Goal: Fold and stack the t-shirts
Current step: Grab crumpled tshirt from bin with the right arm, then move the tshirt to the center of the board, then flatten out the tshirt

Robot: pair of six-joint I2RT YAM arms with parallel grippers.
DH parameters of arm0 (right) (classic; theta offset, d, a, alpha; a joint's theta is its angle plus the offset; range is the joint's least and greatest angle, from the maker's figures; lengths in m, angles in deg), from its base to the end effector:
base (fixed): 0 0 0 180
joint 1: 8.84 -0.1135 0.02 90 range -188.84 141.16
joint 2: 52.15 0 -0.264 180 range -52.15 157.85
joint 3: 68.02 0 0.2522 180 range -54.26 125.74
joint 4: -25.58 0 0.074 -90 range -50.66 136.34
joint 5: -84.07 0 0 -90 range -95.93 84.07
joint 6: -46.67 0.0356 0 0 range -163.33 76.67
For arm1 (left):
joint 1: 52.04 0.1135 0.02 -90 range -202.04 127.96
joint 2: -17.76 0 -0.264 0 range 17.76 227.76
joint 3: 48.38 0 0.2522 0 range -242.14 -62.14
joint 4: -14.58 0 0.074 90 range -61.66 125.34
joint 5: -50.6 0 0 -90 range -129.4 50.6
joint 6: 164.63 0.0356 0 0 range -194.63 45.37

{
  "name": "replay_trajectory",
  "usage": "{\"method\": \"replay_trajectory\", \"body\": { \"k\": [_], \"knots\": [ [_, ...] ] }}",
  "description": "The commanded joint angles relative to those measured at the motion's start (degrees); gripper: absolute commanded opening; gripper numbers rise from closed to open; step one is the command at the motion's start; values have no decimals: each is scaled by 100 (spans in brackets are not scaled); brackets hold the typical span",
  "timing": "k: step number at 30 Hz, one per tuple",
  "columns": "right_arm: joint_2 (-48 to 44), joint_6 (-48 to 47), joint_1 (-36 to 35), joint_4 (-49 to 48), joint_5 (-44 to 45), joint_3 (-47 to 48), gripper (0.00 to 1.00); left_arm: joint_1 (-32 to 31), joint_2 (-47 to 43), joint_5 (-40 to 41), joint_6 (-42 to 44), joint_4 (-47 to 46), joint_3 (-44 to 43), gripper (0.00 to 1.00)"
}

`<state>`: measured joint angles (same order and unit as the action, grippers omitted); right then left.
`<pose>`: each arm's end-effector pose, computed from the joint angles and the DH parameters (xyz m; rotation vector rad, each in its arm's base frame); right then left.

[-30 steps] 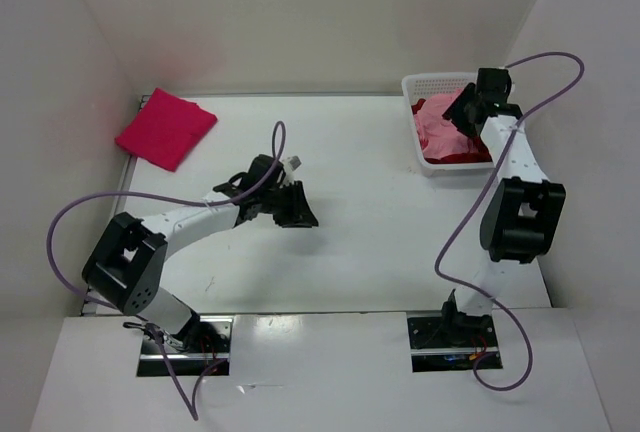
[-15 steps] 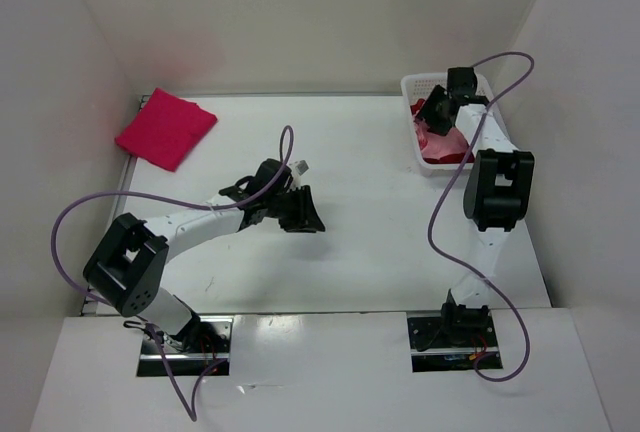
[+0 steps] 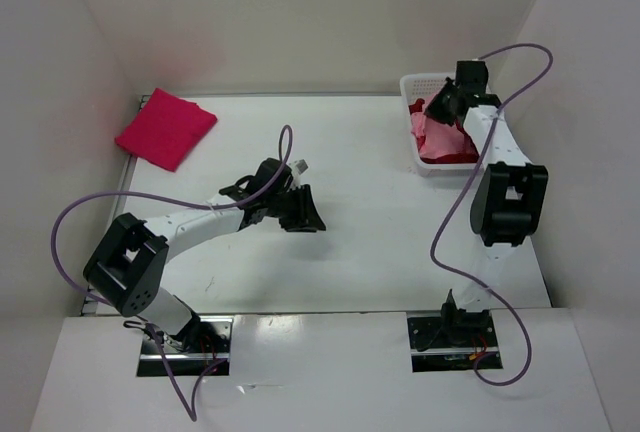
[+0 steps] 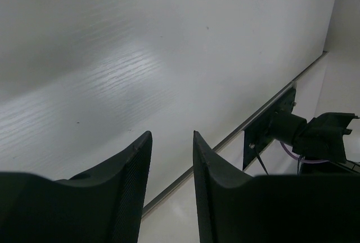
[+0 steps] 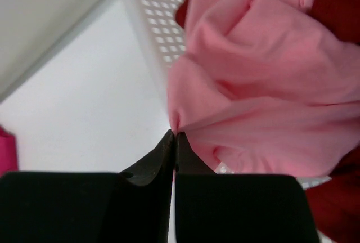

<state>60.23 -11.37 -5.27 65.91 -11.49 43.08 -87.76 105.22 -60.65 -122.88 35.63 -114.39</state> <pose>0.4538 -0.0249 0.2793 0.6596 2.2247 0.3648 0.2539 -0.1985 0.2126 -0.0688 2.5480 -1.1019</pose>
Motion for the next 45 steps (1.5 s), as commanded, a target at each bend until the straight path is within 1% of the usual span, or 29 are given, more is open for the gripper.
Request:
{"method": "replay_trajectory", "body": {
  "k": [1, 6, 7, 9, 11, 13, 15, 17, 18, 19, 21, 22, 23, 25, 26, 27, 29, 30, 32, 33, 34, 36, 37, 39, 41, 42, 43, 44, 45],
  "knots": [
    [-1260, 29, -6, -372, -23, 22, 0, -13, -106, -45, 70, -88, -390, 43],
    [-2350, 90, -6, -258, -743, 329, 0, 513, -106, -212, 70, -17, -944, 43],
    [-2648, 143, -6, -257, -945, 521, 0, 610, -106, -212, 70, -17, -997, 45],
    [-2861, 388, -59, -257, -1636, 794, 0, 934, -106, -361, 0, -17, -1059, 45],
    [-3081, 652, -382, -423, -2096, 1172, 0, 1181, -106, -519, -254, -157, -1007, 46],
    [-3081, 1185, -707, -887, -2772, 1462, 0, 1628, -159, -729, -430, -289, -884, 46],
    [-2994, 1487, -1313, -1144, -3229, 1900, 0, 2084, -212, -731, -606, -351, -682, 46],
    [-2706, 1716, -1909, -1294, -3363, 2305, 0, 2402, -352, -731, -685, -482, -524, 46],
    [-2599, 1769, -2061, -1294, -3520, 2725, 0, 2560, -352, -783, -738, -483, -436, 46],
    [-2485, 1821, -2184, -1294, -3583, 2938, 1, 2884, -431, -784, -808, -483, -279, 47],
    [-2230, 1822, -2352, -1294, -3653, 3211, 1, 3211, -580, -941, -861, -544, -146, 48],
    [-2229, 1822, -2352, -1294, -3654, 3212, 1, 3569, -633, -942, -862, -544, -93, 50],
    [-2229, 1752, -2352, -1294, -3654, 3073, 1, 3764, -756, -1072, -862, -492, -40, 50],
    [-2474, 1752, -2239, -1600, -3715, 1934, 1, 4177, -879, -1126, -862, -422, 39, 50],
    [-2623, 1752, -2151, -1811, -3767, 1364, 1, 4579, -1019, -1179, -809, -352, 39, 50],
    [-2764, 1752, -1976, -2326, -3855, 166, 1, 4775, -1073, -1257, -809, -351, 92, 50],
    [-3028, 1691, -1826, -2525, -3822, -948, 1, 5213, -1204, -1258, -591, -150, 92, 51],
    [-3029, 1525, -1695, -2664, -3821, -1989, 1, 5320, -1205, -1258, -511, -149, 40, 51],
    [-3012, 1174, -1562, -2649, -3568, -3135, 13, 5392, -1205, -1102, -142, 149, -101, 52],
    [-2924, 1041, -1440, -2552, -3488, -3351, 18, 5392, -1205, -1013, -28, 246, -153, 52],
    [-2767, 892, -1438, -2369, -3113, -3475, 30, 5305, -1205, -951, 130, 299, -154, 54],
    [-2713, 522, -1438, -1598, -2566, -3476, 38, 5164, -1144, -776, 333, 448, -154, 55],
    [-2773, 443, -1438, -1419, -2355, -3415, 45, 5068, -1091, -679, 473, 649, -154, 56],
    [-2922, 337, -1596, -1129, -1827, -3362, 49, 4761, -1030, -425, 860, 887, -154, 56],
    [-3064, 337, -1833, -996, -1555, -3440, 51, 4445, -1029, -354, 1167, 1090, -102, 57],
    [-3142, 337, -1921, -935, -1553, -3502, 49, 4303, -1029, -301, 1264, 1238, -101, 57],
    [-3143, 337, -2105, -864, -1553, -3703, 43, 4137, -1029, -144, 1352, 1292, -49, 60],
    [-3143, 337, -2211, -864, -1553, -3826, 33, 3952, -1029, -72, 1501, 1293, -49, 62],
    [-3143, 406, -2325, -864, -1501, -3958, 28, 3550, -977, -11, 1572, 1371, -49, 62]
  ]
}}
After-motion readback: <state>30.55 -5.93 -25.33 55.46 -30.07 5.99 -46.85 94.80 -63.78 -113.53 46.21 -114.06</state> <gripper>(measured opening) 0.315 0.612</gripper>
